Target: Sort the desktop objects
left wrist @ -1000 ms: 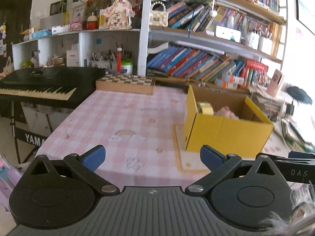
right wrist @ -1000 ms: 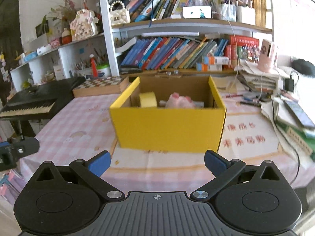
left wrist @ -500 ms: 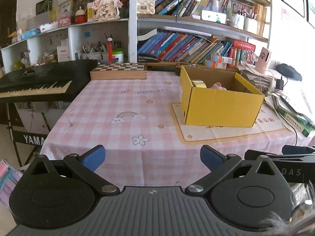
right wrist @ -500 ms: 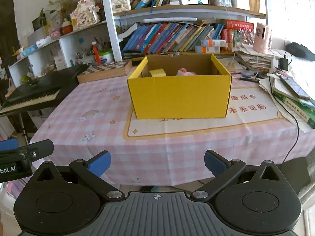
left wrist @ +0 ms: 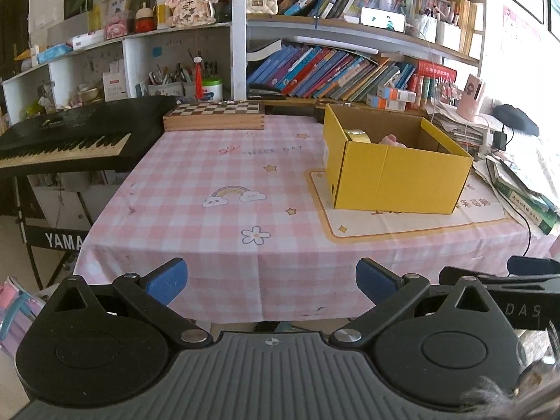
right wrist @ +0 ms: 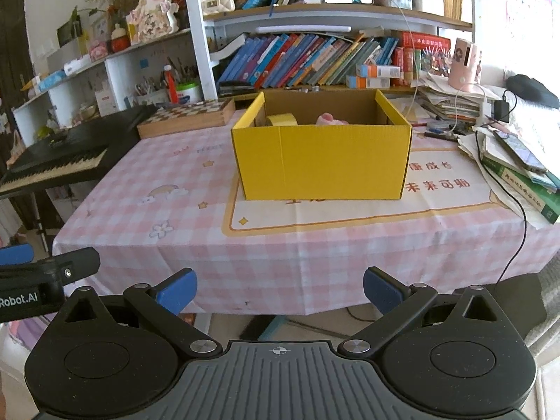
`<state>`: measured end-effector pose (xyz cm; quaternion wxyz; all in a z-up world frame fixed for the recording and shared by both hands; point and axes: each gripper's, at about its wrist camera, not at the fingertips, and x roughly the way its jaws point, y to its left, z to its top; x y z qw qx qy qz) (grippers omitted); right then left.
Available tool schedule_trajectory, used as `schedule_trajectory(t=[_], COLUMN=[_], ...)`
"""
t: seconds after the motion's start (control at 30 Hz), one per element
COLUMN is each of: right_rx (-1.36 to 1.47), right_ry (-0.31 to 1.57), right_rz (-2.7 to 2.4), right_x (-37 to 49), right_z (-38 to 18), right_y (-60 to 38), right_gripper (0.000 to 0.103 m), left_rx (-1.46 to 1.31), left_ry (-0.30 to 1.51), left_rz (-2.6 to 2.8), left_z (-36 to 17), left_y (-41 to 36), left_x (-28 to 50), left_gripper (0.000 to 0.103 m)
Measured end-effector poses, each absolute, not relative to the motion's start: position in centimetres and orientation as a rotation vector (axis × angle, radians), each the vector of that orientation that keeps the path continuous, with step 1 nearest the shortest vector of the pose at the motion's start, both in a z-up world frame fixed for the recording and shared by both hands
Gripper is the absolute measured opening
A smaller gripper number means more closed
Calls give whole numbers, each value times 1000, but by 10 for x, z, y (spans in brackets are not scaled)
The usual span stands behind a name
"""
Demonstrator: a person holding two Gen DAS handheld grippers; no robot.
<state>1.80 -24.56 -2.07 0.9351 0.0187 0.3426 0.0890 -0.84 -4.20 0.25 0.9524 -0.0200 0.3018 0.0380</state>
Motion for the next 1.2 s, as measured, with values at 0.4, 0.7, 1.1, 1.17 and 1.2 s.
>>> schedule_trajectory(t=[0.4,0.7,1.1,1.17,1.2], right_rx=[32,30,27,27,27], right_ry=[708,710,716,717,718], right_rz=[183,186,184,184,184], right_x=[18,19,19,20,20], right_z=[-21,-22,-21,-21,-21], right_y=[-242,-237,-231,-231,-230], right_gripper=[102,102,102,102,102], left_rx=[-44,-50,-72,-71,-70], left_ry=[618,623,627,627,626], left_rz=[57,49,46,41,39], left_z=[2,1,-3,-3,-3], left_y=[-41,-39,-31,-31,-31], left_x=[-8,-6,-3,-3,-4], left_gripper=[103,103,103,103,103])
